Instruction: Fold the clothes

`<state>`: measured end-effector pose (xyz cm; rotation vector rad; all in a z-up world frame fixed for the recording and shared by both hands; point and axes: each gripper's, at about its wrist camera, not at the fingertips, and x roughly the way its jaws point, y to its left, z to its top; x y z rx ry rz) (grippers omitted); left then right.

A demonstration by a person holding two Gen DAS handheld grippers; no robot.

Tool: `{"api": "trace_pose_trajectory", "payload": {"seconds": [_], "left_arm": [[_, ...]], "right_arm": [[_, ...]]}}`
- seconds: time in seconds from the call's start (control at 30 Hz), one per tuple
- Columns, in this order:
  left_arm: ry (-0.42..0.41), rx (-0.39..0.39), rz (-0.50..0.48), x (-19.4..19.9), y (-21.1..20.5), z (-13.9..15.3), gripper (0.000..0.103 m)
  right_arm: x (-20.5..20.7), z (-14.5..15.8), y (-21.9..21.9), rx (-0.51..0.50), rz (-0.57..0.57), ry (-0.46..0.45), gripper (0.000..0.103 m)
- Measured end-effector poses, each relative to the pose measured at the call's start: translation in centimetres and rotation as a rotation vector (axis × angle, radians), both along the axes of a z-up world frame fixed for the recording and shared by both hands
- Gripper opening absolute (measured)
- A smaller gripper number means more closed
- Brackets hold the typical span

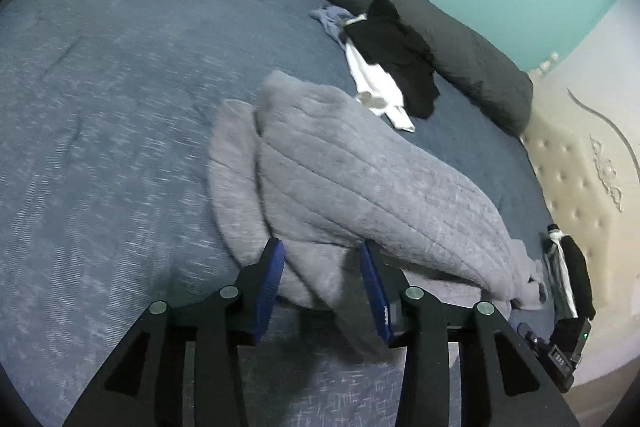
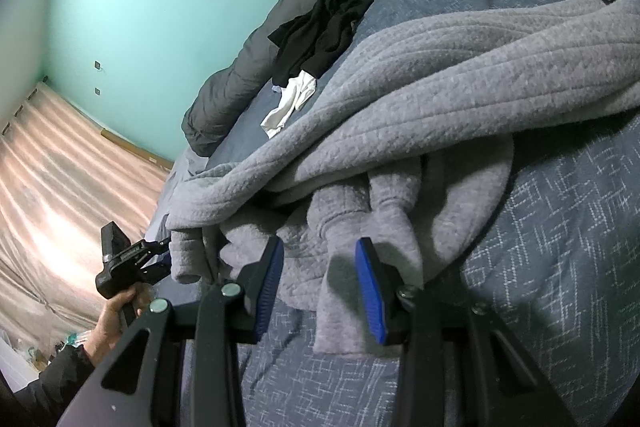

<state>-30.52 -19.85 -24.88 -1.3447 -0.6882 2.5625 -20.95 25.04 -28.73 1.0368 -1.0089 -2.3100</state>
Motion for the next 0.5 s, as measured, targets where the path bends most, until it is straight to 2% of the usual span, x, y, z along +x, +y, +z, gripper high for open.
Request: {"api": "trace_pose_trajectory", "payload": {"seconds": [0.13,0.17,0.23,0.3,0.5], "left_arm": [[-0.022,0.002,0.000,-0.6,0.5,-0.8,0.042],[-0.024,0.005,0.002,-0.7,0.6,-0.9,0.038],[-0.021,-0.007,0.001,-0.8,1.1,-0.8,0.023],[-0.008,-0.005,-0.005,-0.8,1.4,-0.2,0.016],[0.034,-0.004,-0.021,-1.3,2.0,2.2,0.012]], "right_arm": [[0.1,-0.3,0.1,-0.003,0.001,-0.002,0.038],[0.0,-0.3,0.2,-0.004,0.001,-0.002,0.038],[0.1,-0.2,0.2,-0.005,0.000,0.000,0.038],[0.2,-0.2,0.3,-0.006,-0.002,0.000,0.038],[0.4,-0.3,0.4,-0.010,-0.002,-0.003,0.038]]}}
